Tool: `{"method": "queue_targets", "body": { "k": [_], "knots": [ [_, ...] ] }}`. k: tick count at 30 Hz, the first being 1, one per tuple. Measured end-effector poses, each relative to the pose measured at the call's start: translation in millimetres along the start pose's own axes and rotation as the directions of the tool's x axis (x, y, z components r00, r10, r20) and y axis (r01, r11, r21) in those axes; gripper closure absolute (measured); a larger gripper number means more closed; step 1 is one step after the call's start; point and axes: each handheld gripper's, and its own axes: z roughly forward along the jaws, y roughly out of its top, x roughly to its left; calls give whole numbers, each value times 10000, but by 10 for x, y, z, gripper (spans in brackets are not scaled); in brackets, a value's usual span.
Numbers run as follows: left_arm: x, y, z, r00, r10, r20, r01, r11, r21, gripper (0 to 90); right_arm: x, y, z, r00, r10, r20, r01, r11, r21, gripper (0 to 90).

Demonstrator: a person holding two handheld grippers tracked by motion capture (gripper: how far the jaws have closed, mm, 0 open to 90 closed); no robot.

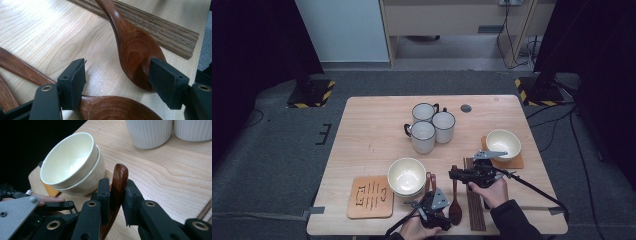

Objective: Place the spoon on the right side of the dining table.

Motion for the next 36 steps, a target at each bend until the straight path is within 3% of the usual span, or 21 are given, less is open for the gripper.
{"method": "queue_targets", "body": {
  "k": [11, 15, 23, 36],
  "knots": [
    [17, 7, -2, 10000, -16, -77, 17, 10000, 54, 311, 14, 18, -36, 9998, 162, -148, -166, 9994, -306, 823],
    [23, 9, 5, 10000, -79, -22, 79, 9999, 85, 319, 28, 26, -46, 9982, 406, -434, -426, 9980, -458, 838],
    [15, 11, 6, 9999, -36, -146, 38, 10000, 73, 327, 25, 53, -97, 9993, 257, -268, -275, 9972, -689, 840],
    [54, 73, -157, 9992, -391, -115, 379, 9949, -937, 395, -3, 171, -271, 9999, 88, 109, -68, 9848, -1736, 839]
  ]
}}
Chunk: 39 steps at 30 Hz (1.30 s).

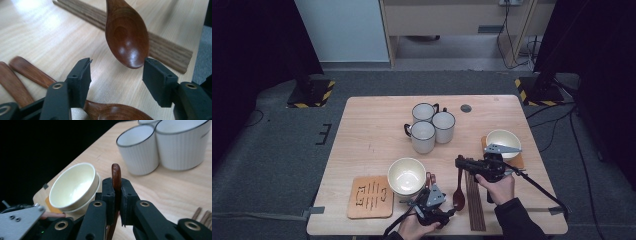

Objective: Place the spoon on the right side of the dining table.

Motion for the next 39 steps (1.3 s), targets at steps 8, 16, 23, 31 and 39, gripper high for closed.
{"method": "queue_targets", "body": {
  "k": [8, 16, 23, 31, 39],
  "knots": [
    [30, 77, -146, 9998, -212, 47, 215, 9974, -695, 434, -76, 90, -116, 9995, 59, 299, -38, 9976, -694, 839],
    [20, 153, -262, 9996, -280, 65, 286, 9927, -1168, 434, -109, 171, -181, 9986, 22, 534, 38, 9936, -1126, 839],
    [41, 226, -381, 9994, -333, 11, 330, 9858, -1647, 431, -138, 232, -243, 9975, 14, 711, 95, 9882, -1531, 839],
    [131, 293, -530, 9981, -581, -193, 527, 9755, -2138, 425, -170, 338, -276, 9961, 52, 883, 123, 9804, -1965, 839],
    [238, 351, -688, 9952, -898, -401, 763, 9625, -2605, 420, -205, 387, -323, 9942, 97, 1073, 151, 9738, -2270, 839]
  ]
}}
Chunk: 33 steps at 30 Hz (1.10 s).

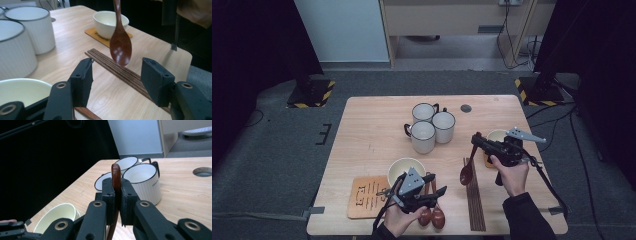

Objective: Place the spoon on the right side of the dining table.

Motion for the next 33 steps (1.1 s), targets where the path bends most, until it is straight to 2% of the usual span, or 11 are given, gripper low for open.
{"method": "queue_targets", "body": {
  "k": [8, 16, 24, 33],
  "knots": [
    [133, 81, -137, 9989, -286, -376, 268, 9985, -487, 413, -41, 59, -35, 9999, 38, 166, -33, 9995, -316, 839],
    [316, 125, -278, 9936, -664, -911, 585, 9945, -873, 404, -118, 104, -27, 9990, 14, 439, 8, 9987, -510, 839],
    [521, 140, -413, 9828, -1042, -1525, 866, 9892, -1182, 392, -217, 189, -25, 9978, 156, 648, -104, 9967, -810, 839],
    [718, 122, -532, 9685, -1373, -2078, 1115, 9851, -1312, 377, -281, 250, 11, 9963, 168, 837, -83, 9949, -1006, 840]
  ]
}}
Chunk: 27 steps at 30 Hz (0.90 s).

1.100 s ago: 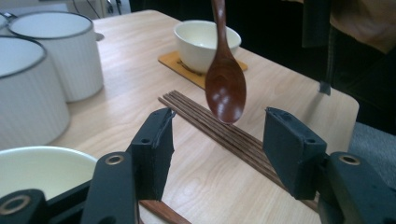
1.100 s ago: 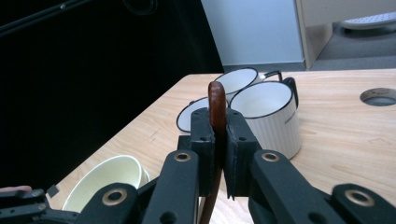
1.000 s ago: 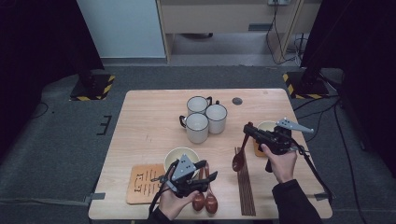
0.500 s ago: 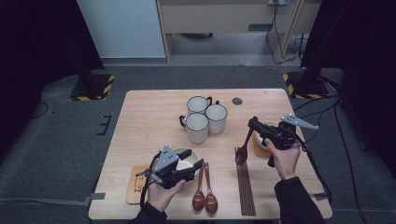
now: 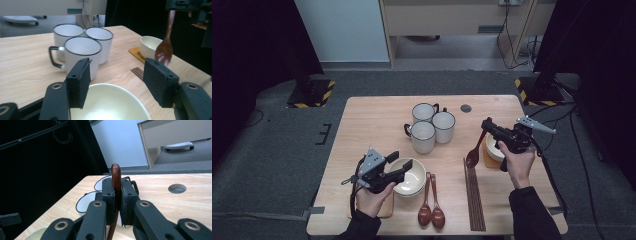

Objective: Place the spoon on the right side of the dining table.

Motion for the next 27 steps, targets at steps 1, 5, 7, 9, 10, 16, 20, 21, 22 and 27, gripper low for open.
{"method": "queue_targets", "body": {
  "k": [1, 5, 7, 9, 10, 16, 20, 21, 22, 27],
  "knots": [
    [28, -3, -6, 10000, -23, -78, 23, 10000, 1, 376, -4, 7, 4, 10000, -2, 8, 2, 10000, -12, 839],
    [122, -4, -35, 9995, -117, -303, 116, 9999, -28, 368, -28, 30, 18, 9999, -55, 85, 56, 9999, -100, 839],
    [186, -4, -65, 9985, -171, -512, 166, 9998, -96, 367, -39, 42, 26, 9999, -25, 121, 27, 9999, -142, 839],
    [257, -9, -94, 9971, -320, -696, 311, 9994, -141, 366, -54, 50, 35, 9998, -82, 168, 84, 9998, -154, 839],
    [292, -11, -108, 9961, -383, -801, 372, 9992, -156, 365, -60, 51, 38, 9998, -92, 196, 95, 9998, -172, 839],
    [484, -38, -164, 9890, -681, -1316, 662, 9976, -187, 358, -102, 74, 52, 9996, -51, 292, 58, 9997, -219, 839],
    [597, -92, -160, 9826, -687, -1723, 704, 9975, 36, 350, -146, 99, 56, 9993, -13, 380, 25, 9996, -295, 839],
    [622, -106, -158, 9810, -734, -1796, 760, 9971, 81, 347, -157, 104, 56, 9992, 1, 403, 12, 9995, -312, 839],
    [646, -120, -155, 9798, -754, -1853, 789, 9968, 116, 345, -167, 109, 56, 9990, 28, 435, -13, 9994, -347, 839],
    [750, -194, -139, 9711, -726, -2274, 824, 9960, 336, 325, -208, 122, 53, 9984, 9, 567, 14, 9992, -397, 839]
  ]
}}
